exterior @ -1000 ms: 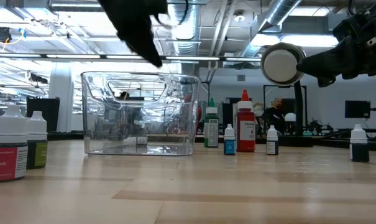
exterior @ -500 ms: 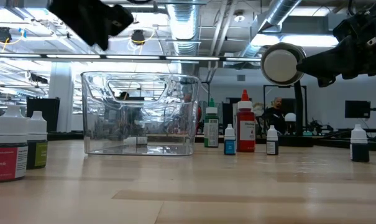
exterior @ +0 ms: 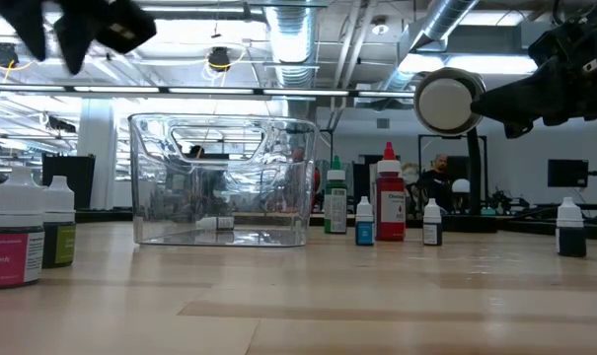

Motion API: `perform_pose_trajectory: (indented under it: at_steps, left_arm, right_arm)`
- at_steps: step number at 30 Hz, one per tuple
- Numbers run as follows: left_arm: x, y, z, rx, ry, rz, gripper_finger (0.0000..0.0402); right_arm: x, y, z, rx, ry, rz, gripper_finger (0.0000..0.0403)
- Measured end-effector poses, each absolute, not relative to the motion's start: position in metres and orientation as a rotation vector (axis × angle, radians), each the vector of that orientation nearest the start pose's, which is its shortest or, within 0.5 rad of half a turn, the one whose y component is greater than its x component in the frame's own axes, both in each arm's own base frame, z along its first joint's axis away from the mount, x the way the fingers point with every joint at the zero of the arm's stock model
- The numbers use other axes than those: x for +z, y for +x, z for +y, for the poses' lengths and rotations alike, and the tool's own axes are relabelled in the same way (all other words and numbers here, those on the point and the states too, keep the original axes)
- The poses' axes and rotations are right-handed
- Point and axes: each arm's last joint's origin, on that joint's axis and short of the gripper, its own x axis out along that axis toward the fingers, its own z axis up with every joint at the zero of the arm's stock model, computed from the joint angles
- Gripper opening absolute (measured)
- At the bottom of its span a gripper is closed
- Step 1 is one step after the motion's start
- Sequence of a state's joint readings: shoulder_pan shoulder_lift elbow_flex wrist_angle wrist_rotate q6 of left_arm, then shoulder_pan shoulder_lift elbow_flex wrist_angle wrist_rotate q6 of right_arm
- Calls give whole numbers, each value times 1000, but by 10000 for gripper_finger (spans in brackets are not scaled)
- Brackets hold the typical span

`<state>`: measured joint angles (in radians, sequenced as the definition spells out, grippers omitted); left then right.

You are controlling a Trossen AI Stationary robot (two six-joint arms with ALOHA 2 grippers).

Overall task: Pick & Place food coloring
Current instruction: Put the top small green food coloring bottle into the transparent bin

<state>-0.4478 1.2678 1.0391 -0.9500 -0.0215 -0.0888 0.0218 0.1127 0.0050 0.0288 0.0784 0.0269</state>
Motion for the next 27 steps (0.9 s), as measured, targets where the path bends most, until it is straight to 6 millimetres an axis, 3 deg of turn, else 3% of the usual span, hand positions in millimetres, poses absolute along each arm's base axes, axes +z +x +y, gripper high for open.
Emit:
perform_pose_trajectory:
  at_steps: [10,27]
  left_arm:
    - [216,193,-105,-259,211,1219,107]
    - [184,187,-93,-254,343,1220,107]
  right_arm:
    - [159,104,0,-58,23,78,113]
    - [159,104,0,-58,23,78,113]
